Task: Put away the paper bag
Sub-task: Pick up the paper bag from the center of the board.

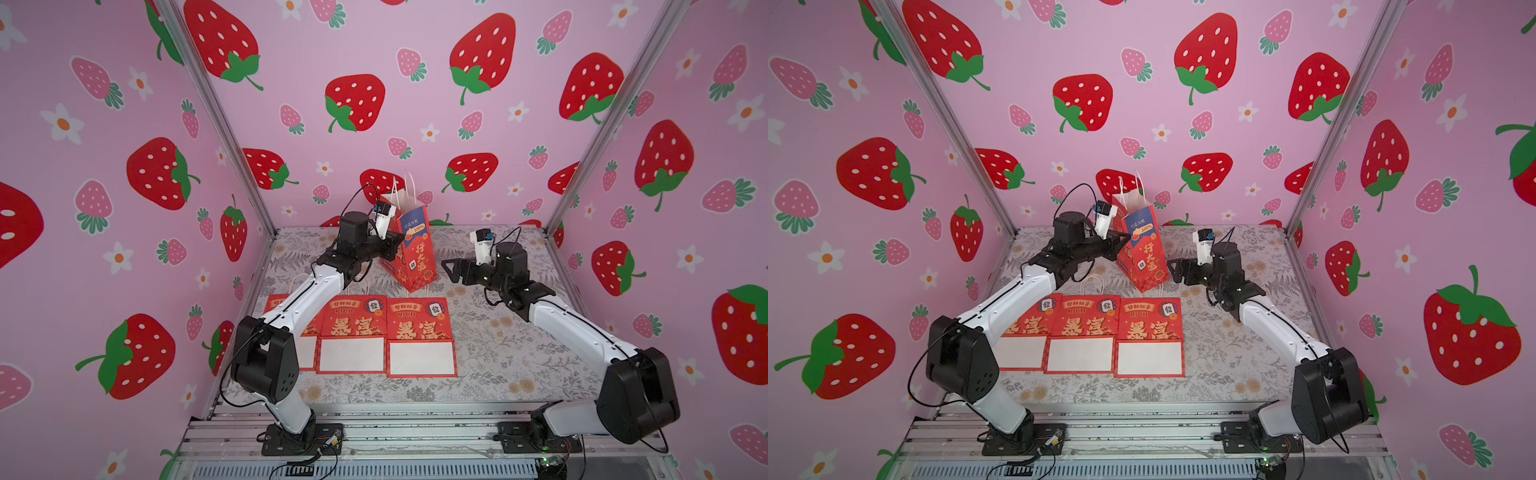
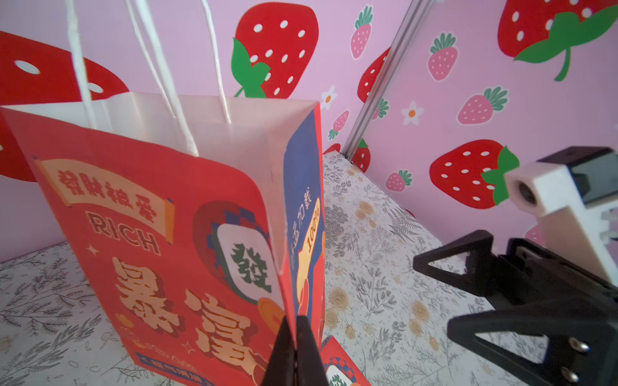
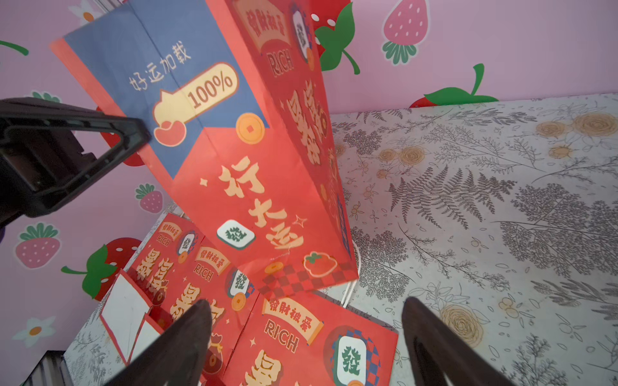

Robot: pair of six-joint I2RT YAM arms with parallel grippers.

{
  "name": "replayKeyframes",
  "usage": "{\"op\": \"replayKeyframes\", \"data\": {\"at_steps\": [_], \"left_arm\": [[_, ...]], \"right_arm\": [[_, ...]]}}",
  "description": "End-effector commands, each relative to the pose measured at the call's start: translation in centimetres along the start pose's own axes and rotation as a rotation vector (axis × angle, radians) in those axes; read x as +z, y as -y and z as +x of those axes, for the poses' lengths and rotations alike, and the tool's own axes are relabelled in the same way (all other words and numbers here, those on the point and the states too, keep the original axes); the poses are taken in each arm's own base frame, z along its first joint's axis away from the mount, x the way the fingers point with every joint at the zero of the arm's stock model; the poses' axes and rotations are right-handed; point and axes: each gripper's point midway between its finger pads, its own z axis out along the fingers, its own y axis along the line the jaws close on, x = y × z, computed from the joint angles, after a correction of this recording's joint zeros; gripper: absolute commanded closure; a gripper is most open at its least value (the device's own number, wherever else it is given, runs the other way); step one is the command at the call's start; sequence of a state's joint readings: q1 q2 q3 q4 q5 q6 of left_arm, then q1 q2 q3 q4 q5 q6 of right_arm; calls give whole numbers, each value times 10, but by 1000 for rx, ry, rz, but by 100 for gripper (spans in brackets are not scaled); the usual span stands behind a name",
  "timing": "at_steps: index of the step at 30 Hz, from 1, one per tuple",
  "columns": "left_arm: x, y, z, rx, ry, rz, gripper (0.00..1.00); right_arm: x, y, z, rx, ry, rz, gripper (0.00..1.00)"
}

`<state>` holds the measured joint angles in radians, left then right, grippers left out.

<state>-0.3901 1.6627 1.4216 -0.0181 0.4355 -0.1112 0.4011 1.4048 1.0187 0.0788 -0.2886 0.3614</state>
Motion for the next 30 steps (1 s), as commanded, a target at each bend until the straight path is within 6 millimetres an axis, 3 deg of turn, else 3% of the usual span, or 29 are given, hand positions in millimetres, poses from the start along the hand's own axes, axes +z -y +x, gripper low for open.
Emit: {"op": "replayKeyframes", "data": {"at_steps": [1,9,30], "left_arm": [[-12,31,-2,33,-39,89,100],[-14,62,40,24,-130,136,100],[-10,91,28,34,-98,227,100]], "right_arm": [[-6,-15,-7,-5,-9,-61,10],[-10,-34,-9,10,-24,-159,9],[-4,-48,-9,48,-37,-237,39]]}}
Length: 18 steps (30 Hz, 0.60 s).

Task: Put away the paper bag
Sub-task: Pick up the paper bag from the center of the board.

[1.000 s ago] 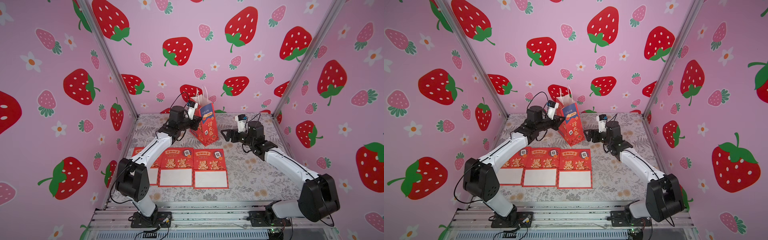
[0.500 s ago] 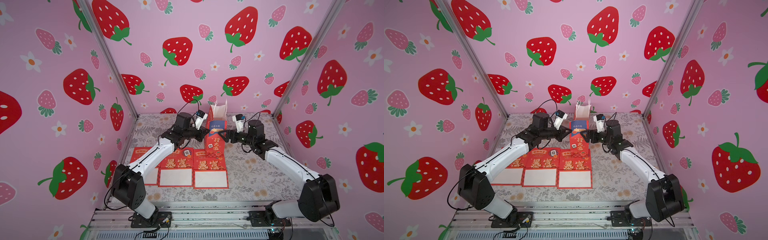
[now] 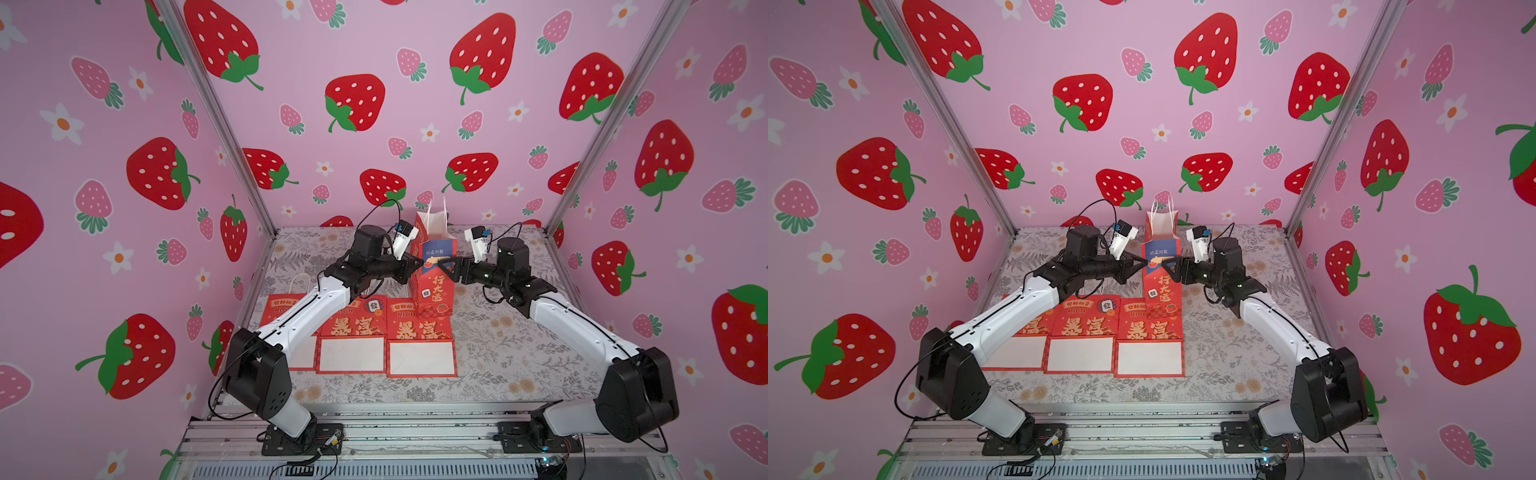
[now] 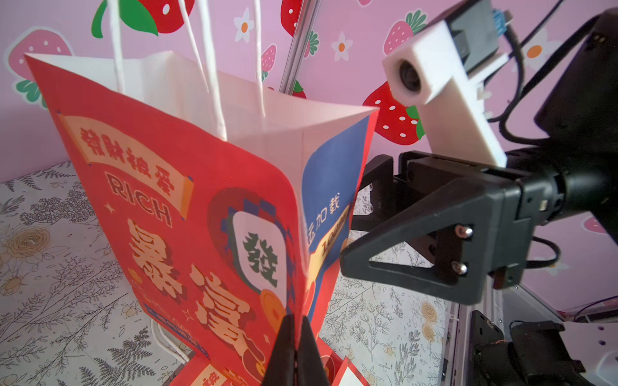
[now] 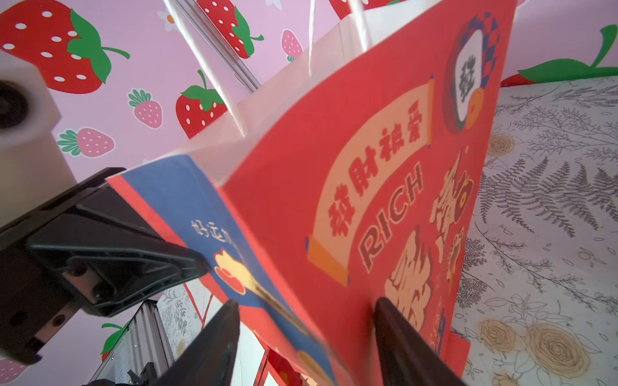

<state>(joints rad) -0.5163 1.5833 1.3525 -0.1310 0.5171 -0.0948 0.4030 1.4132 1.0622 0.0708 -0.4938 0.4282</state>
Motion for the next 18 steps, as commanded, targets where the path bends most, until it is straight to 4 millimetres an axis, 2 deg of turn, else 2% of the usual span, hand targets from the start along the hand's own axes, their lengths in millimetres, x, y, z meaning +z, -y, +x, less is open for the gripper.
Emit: {"op": "replayKeyframes", "data": {"at_steps": [1,4,11,14,18], "left_arm": [[-1,13,-14,26,34,44,100],[0,17,-15,31,34,52,100],[3,24,-17,38,33,75,99],[5,30,-18,40,35,91,96],[6,37,-22,48,42,111,85]], "right_arm": [[3,-9,-6,-10,15,-37,40],[5,-11,-6,-9,14,-41,47],[5,-14,-6,-8,15,-44,70],[3,-15,-7,-8,15,-47,78],[0,-17,-9,-12,21,-46,87]]}}
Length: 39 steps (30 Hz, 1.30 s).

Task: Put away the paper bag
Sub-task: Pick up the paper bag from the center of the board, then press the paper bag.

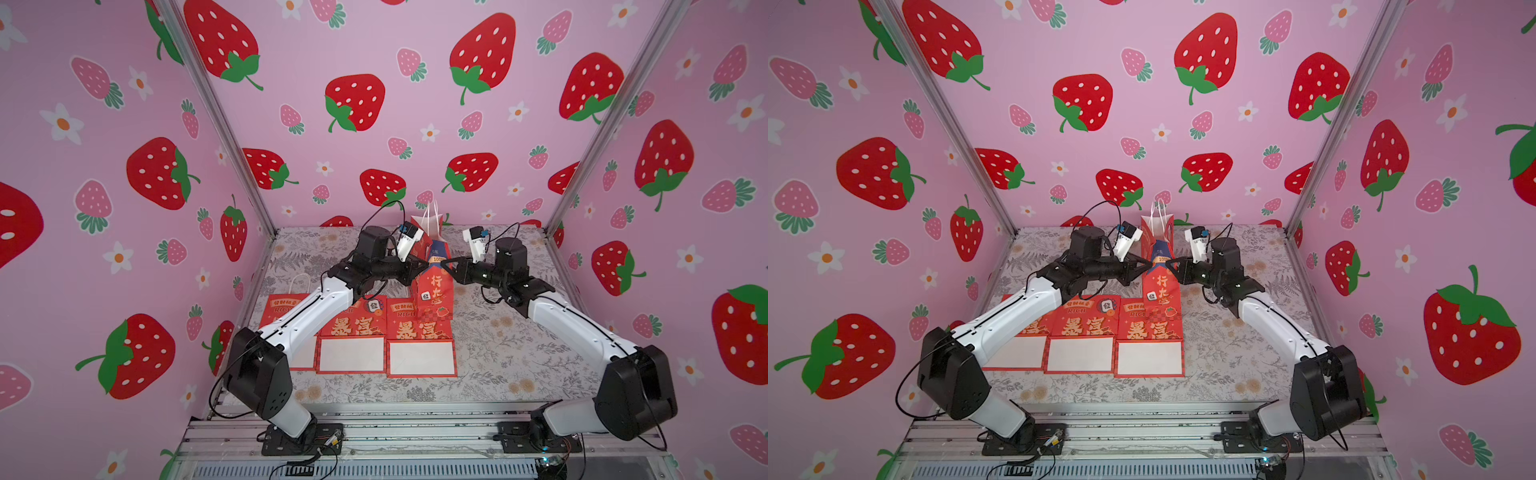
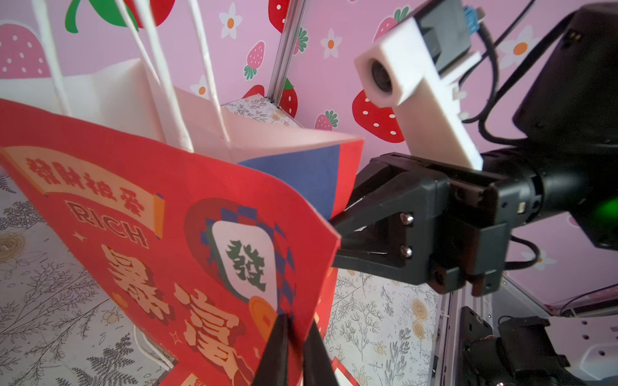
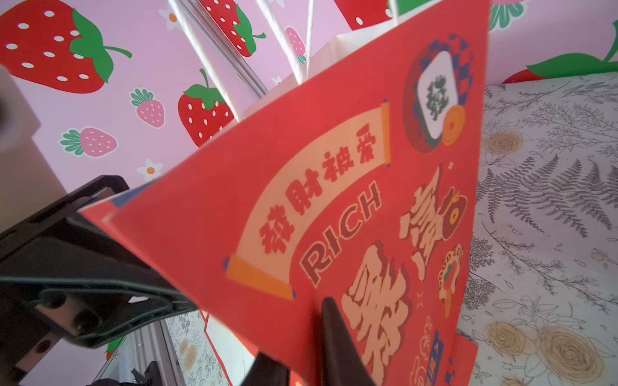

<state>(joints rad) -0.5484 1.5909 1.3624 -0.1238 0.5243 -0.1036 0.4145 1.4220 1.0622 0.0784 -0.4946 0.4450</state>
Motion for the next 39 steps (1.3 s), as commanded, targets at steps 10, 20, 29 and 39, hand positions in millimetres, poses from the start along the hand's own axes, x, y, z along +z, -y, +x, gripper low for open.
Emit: {"op": "replayKeyframes", "data": {"at_steps": [10,20,29,39], "left_arm": [[-33,17,-35,87,136,-60,41],[-128,-35,-41,0,427,-254,29],[-143,-52,-29,-94,408,-78,22],[-138,-41,-27,-100,387,106,21]], "right_arm": [[-24,-24,-18,-34,23,-53,100],[-84,-56,-33,42,-39,-316,100],[-132,-87,-27,19,-102,-539,100],[-156,-113,-29,-29,-102,-643,100]]}}
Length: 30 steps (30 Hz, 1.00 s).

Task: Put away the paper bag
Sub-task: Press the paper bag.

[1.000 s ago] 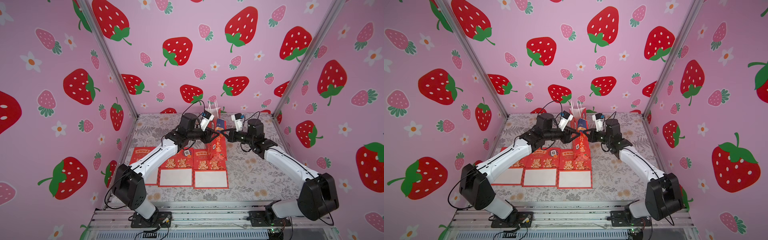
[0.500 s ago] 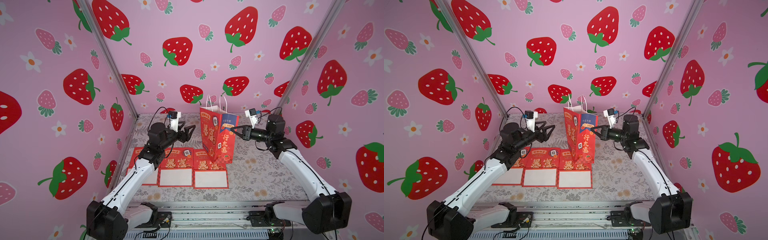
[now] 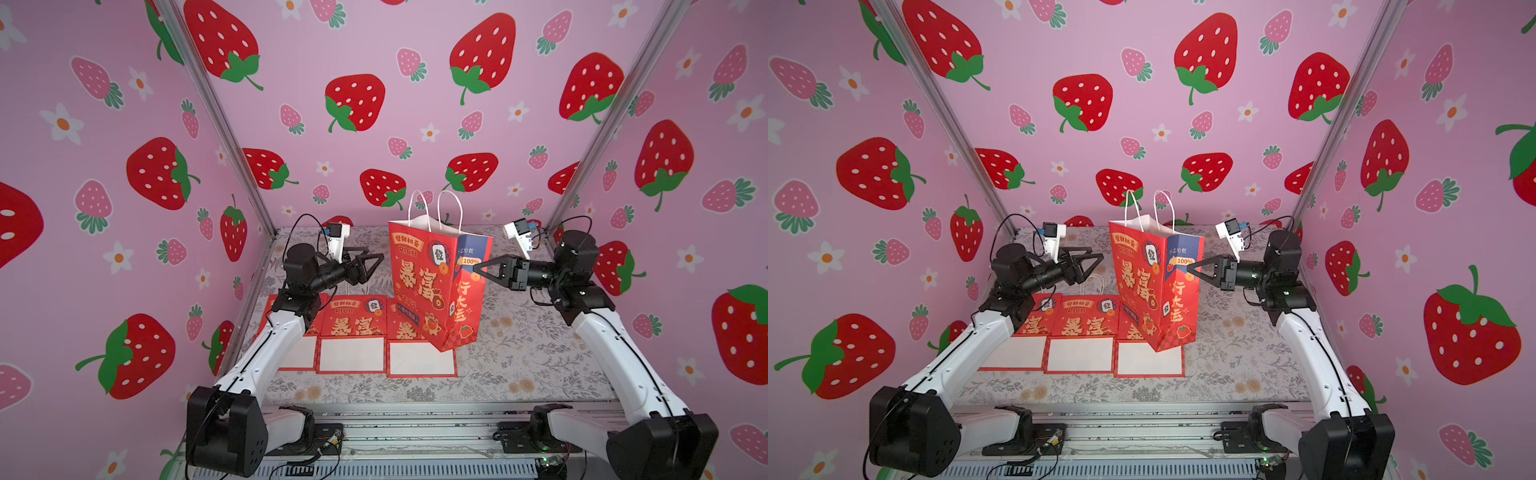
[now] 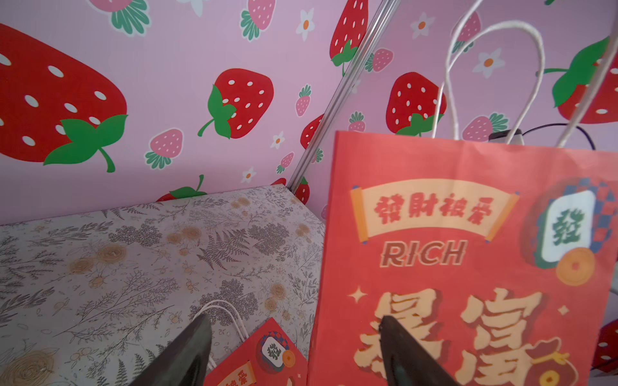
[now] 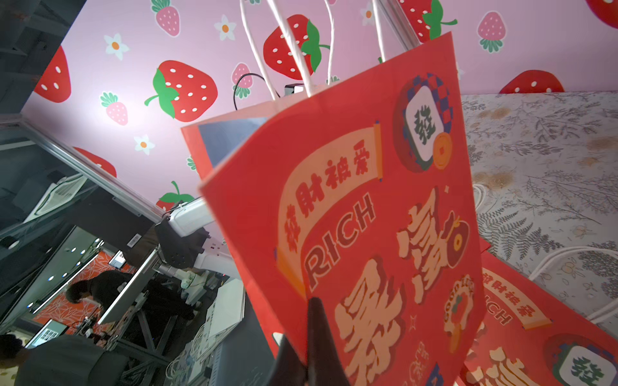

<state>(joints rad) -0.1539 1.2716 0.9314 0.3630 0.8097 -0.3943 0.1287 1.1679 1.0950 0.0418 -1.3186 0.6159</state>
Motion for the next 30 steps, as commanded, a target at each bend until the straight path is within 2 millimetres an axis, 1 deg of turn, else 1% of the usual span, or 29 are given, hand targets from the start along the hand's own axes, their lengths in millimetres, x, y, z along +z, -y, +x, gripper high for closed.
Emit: {"op": "replayKeyframes", "data": {"at_steps": [1,6,8,11,16,19,21,23,27,30], "left_arm": [[2,23,-13,13,10,148,21],[2,40,-18,0,-2,256,25],[-1,49,-20,9,-6,284,27],[-7,62,-25,29,-2,317,34],[-13,83,-32,60,12,368,41],[-14,94,-34,70,9,395,52],[-15,100,-37,83,12,405,61],[-16,105,-38,92,15,412,67],[-20,111,-41,105,25,415,77],[-21,112,-41,109,25,410,88]], "right_arm": [[-3,-24,2,-45,-27,-74,100],[2,-45,10,-90,-61,-125,100],[5,-49,11,-99,-70,-137,100],[6,-51,11,-103,-75,-144,100],[10,-47,11,-87,-83,-148,100],[13,-46,11,-86,-85,-149,100],[14,-46,10,-84,-81,-144,100],[14,-45,9,-81,-81,-142,100],[15,-46,10,-86,-82,-144,100],[16,-44,7,-82,-74,-134,100]]}}
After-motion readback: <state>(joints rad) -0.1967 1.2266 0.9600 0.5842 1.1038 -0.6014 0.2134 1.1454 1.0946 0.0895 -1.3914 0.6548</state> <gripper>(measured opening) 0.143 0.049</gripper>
